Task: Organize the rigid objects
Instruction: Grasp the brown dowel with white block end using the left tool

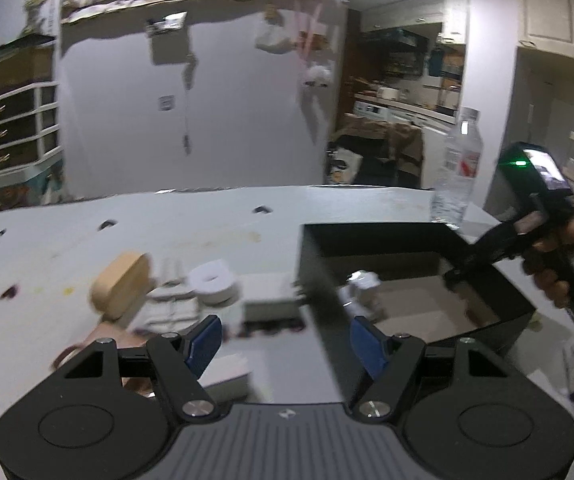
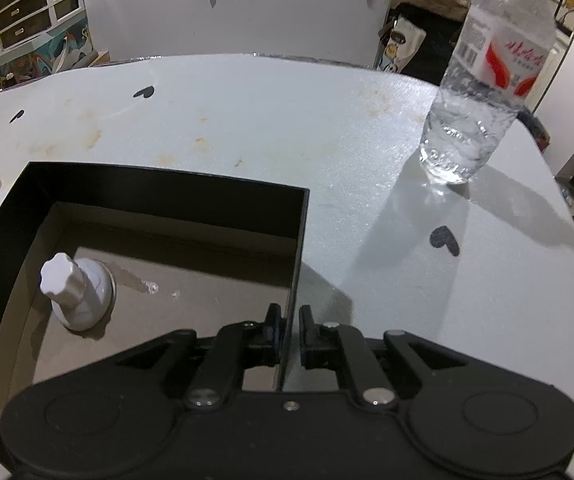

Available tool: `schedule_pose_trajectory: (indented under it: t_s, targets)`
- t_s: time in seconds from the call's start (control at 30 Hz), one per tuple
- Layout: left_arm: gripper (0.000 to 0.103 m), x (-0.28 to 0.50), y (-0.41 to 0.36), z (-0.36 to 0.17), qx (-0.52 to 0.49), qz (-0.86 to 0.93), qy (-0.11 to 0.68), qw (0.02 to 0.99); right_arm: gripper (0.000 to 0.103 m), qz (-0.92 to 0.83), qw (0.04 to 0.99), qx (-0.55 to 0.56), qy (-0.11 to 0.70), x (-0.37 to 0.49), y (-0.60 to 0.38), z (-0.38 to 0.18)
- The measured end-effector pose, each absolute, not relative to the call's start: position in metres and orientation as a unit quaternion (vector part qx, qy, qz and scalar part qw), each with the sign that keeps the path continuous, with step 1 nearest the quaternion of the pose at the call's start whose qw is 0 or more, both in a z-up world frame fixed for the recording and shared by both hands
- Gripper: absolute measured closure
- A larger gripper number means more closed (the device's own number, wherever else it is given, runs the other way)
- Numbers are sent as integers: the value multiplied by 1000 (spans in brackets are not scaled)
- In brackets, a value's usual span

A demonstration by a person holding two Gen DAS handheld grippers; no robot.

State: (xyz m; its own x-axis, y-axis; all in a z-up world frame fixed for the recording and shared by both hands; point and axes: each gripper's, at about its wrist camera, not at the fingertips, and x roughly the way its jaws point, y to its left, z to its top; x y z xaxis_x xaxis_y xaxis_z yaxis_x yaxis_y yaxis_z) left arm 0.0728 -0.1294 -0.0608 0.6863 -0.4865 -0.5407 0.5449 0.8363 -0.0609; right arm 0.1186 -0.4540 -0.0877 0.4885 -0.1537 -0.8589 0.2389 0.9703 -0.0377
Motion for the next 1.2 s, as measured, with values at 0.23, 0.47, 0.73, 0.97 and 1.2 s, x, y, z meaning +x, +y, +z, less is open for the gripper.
schedule_pose_trajectory:
  t_s: [0.23, 0.47, 0.73, 0.97, 1.2]
  targets:
    - [31, 74, -90, -78, 43, -237, 286, 927, 96, -117, 869, 46, 478, 95, -445, -77]
    - [31, 78, -63, -96, 34, -202, 298, 932, 96, -129, 871, 39, 472, 85, -440, -78]
    - [32, 82, -51, -107, 13, -218, 304, 927, 96, -140, 868, 38, 474, 88, -437, -79]
    - [14, 96, -71, -116, -15, -232, 338, 912, 97, -146, 868, 49, 473, 88, -439, -79]
    - [7, 105, -99, -125, 2, -194, 341, 920, 97, -148, 870, 55, 467, 85, -440, -81]
